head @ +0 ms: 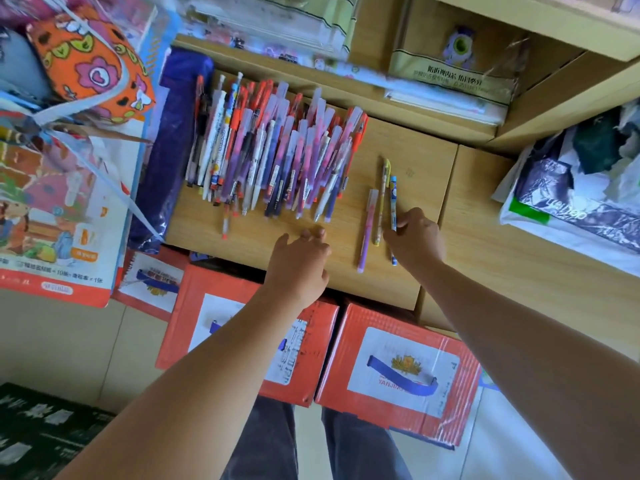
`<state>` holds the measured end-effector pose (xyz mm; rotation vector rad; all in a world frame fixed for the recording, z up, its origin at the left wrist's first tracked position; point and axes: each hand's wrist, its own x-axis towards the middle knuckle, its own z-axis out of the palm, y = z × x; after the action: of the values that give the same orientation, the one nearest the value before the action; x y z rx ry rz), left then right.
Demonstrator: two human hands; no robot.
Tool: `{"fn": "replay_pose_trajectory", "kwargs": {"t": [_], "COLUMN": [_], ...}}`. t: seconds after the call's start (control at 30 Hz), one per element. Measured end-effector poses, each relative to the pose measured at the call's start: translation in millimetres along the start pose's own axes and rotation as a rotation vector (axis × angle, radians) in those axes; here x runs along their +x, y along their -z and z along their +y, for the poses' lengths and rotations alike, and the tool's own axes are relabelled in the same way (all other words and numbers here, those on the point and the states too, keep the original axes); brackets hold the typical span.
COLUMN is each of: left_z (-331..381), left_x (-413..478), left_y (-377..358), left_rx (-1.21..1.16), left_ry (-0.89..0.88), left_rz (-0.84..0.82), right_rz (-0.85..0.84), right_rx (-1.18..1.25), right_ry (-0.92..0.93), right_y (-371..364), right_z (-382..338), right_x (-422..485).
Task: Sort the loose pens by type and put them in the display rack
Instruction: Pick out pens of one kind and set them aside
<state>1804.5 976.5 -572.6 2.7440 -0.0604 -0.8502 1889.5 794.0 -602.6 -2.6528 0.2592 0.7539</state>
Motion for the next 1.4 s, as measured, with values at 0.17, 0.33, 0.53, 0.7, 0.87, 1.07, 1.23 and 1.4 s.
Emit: {"fn": "replay_pose_trajectory", "kwargs": {"t": [0.17, 0.33, 0.53, 0.7, 0.87, 1.07, 1.23, 1.4], "left_z": [-9, -25, -45, -55, -63, -67, -68, -72], "left_x": [5, 15, 36, 46, 53, 55, 59, 60], "left_y": [7, 19, 44, 47, 46, 43, 37, 36], "left_rx": [-0.084, -0.175, -0.212, -0.189, -0.235, -0.262, -0.402, -0.511], "left_ry": [-0.065, 0.019, 0.252, 0.324, 0.328, 0.32, 0.367, 0.377], "left_rz": [0.16, 0.4, 0.376, 0.267, 0.253, 0.278, 0.294, 0.272], "right_rz": [0.047, 0.084, 0.189, 0.156, 0.03, -0.012, 0.056, 0.111], "right_rx": [0.012, 0.07, 0.274, 0.344, 0.18, 0.202, 0.249, 0.28], "right_ry": [-0.096, -0.105, 0.085, 0.263, 0.278, 0.243, 0.252, 0.304], "right_y": [-3, -2, 0, -7, -4, -3, 1, -4], "right_z": [-7, -13, -52, -108, -131, -130, -127, -121], "right_x": [2, 6, 14, 29, 54, 63, 66, 62]}}
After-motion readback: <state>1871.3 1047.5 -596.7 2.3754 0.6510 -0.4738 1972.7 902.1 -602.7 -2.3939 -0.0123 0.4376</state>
